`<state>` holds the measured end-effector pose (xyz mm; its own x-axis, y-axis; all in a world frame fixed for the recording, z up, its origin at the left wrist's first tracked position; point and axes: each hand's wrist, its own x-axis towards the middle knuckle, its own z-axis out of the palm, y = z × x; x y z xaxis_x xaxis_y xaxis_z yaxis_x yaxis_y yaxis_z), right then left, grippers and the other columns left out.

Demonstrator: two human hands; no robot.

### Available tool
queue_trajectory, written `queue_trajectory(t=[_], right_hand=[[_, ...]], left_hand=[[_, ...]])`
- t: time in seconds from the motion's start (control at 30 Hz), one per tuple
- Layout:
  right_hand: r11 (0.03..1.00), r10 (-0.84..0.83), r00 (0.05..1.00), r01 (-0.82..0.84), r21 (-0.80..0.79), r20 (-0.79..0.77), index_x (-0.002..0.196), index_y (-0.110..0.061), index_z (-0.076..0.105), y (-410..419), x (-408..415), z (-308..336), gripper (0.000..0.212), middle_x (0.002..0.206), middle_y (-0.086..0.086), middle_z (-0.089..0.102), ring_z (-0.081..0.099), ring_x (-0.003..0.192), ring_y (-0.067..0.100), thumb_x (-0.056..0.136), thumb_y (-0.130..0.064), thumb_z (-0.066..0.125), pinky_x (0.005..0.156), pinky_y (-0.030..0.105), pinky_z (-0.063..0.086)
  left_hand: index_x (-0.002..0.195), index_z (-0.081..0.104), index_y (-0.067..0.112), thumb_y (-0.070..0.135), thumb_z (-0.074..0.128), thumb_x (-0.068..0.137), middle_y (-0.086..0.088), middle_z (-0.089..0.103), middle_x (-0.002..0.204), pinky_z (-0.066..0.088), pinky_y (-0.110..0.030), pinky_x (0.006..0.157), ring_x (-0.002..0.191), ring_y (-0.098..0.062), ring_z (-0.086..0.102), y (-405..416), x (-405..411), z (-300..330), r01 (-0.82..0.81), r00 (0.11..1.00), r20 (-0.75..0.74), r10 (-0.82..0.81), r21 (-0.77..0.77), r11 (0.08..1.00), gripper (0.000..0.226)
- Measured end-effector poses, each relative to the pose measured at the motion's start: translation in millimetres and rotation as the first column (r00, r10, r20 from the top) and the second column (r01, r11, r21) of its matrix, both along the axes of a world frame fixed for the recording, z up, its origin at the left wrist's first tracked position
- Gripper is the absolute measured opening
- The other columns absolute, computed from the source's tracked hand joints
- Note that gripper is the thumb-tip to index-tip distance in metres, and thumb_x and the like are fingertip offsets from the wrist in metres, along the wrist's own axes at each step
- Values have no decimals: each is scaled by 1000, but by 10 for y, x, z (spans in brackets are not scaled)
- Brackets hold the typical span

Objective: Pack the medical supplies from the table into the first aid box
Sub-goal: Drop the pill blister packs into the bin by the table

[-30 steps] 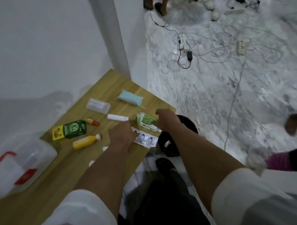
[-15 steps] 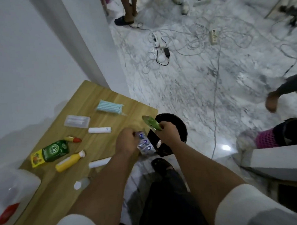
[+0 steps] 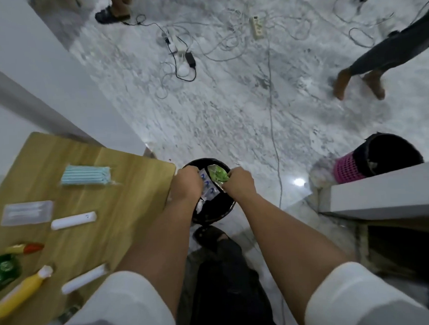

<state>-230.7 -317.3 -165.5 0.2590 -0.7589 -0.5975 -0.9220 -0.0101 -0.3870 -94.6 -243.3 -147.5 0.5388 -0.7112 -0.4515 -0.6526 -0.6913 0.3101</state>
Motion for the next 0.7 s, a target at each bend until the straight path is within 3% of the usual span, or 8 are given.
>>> queue_trajectory(t=[0.07, 0.13, 0.2, 0.33, 0.4, 0.43, 0.57, 0.7], right_hand=[[999, 40, 999, -41, -13, -25, 83, -8, 58, -62, 39, -46, 7, 78, 7, 58, 64, 79, 30, 87, -8, 62, 48, 26, 34], [996, 79, 996, -81, -36, -50, 97, -4, 62, -86, 66, -25, 8, 90, 12, 64, 67, 88, 33, 91, -4, 57, 57, 27, 41], [993, 102, 993, -105, -54, -57, 106, -1, 64, -84, 104, 52, 18, 101, 16, 67, 68, 94, 33, 92, 0, 52, 65, 30, 44], [976, 196, 979, -200, -83, -55, 75, -9, 52, 70, 228, 379, 17, 83, 9, 60, 62, 79, 29, 91, -3, 54, 50, 27, 36], [955, 264, 964, -267, -125, -42, 90, -7, 61, 170, 323, 594, 8, 89, 9, 64, 63, 84, 29, 94, -13, 57, 53, 29, 39], [939, 304, 952, -303, -165, -20, 104, -6, 67, 266, 419, 739, 17, 100, 10, 68, 65, 92, 29, 94, -17, 58, 60, 31, 46], [814, 545, 838, -521, -256, 31, 144, -12, 57, 868, 982, 1416, 51, 138, 10, 63, 60, 124, 30, 96, -29, 65, 96, 41, 54], [628, 749, 661, -686, -367, 45, 134, -12, 63, 1683, 1671, 1950, 49, 132, 11, 65, 60, 122, 32, 92, -38, 69, 93, 36, 50]], left_hand=[[119, 70, 7, 12, 52, 104, -14, 72, 119, 50, -36, 77, 106, -31, 68, -76, -1, -58, 58, 998, 1, -58, 45, 997, 24], [135, 65, 8, 16, 53, 105, -14, 67, 132, 51, -37, 90, 118, -31, 65, -104, -3, -50, 87, 996, -11, -86, 66, 994, 33], [135, 64, 8, 19, 54, 105, -13, 66, 132, 49, -36, 88, 118, -31, 64, -91, 12, 30, 101, 995, -3, -101, 56, 993, 33], [126, 68, 7, 25, 57, 103, -9, 67, 129, 50, -37, 84, 117, -29, 63, 62, 120, 458, 51, 998, 35, -49, -73, 996, 31], [131, 66, 7, 26, 58, 103, -9, 64, 133, 51, -40, 91, 119, -28, 61, 174, 212, 747, 31, 999, 47, -25, -133, 991, 35], [134, 65, 8, 27, 57, 103, -8, 63, 134, 50, -40, 92, 121, -28, 61, 315, 304, 941, 29, 997, 69, -19, -149, 988, 37], [124, 66, 12, 23, 54, 98, -7, 63, 125, 50, -40, 83, 113, -30, 63, 1170, 822, 1614, 33, 972, 234, -5, -116, 993, 32], [117, 70, 15, 27, 58, 96, -6, 66, 118, 45, -36, 73, 107, -29, 64, 2378, 1279, 2080, -132, 911, 378, 166, -113, 985, 27]])
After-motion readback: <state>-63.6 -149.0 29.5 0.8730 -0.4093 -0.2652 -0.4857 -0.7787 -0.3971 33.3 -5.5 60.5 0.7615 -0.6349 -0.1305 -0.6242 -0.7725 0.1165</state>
